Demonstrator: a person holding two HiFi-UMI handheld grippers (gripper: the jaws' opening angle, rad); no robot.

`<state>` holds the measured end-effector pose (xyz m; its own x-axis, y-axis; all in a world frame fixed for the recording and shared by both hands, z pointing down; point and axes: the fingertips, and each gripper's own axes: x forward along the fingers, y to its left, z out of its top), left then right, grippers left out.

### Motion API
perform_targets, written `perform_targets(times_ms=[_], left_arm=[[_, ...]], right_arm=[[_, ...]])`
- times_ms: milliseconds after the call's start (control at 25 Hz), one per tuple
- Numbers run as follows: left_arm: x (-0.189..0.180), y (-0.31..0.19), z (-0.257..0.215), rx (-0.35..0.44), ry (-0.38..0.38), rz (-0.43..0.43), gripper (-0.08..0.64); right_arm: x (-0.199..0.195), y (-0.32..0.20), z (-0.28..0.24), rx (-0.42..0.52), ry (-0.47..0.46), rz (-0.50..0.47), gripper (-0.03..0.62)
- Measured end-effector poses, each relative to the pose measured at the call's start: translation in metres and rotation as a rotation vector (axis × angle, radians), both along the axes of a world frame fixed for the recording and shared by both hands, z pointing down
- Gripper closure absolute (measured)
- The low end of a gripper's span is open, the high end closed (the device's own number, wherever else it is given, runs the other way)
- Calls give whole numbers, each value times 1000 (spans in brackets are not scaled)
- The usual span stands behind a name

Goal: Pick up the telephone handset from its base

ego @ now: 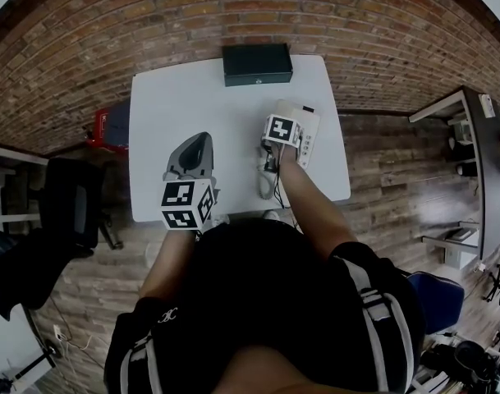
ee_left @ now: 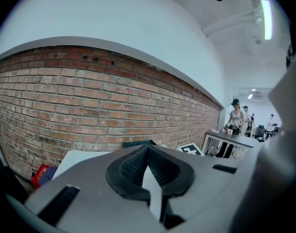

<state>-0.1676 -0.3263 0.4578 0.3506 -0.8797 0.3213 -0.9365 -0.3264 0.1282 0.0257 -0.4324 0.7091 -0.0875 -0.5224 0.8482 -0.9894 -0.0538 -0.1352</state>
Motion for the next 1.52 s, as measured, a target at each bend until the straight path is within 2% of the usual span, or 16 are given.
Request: perform_targets(times_ms=[400,840,1040,1320,1520], left_arm=[[1,0,3,-8,16,1,563],[16,-1,6,-14,21,41,561],[26,-4,7,-15,23,69,562],[42,-9,10,-18,26,118,563],[54,-12,7,-6,29,142,563]], right_arm=[[-1,6,1,-6,-29,9,377],[4,11,-48,134,-76,-15,383],[-1,8,-91,256,-123,-40,383],[-15,8,-163,558,-254,-111,385],[-11,15,-219,764,-262,-147,385]])
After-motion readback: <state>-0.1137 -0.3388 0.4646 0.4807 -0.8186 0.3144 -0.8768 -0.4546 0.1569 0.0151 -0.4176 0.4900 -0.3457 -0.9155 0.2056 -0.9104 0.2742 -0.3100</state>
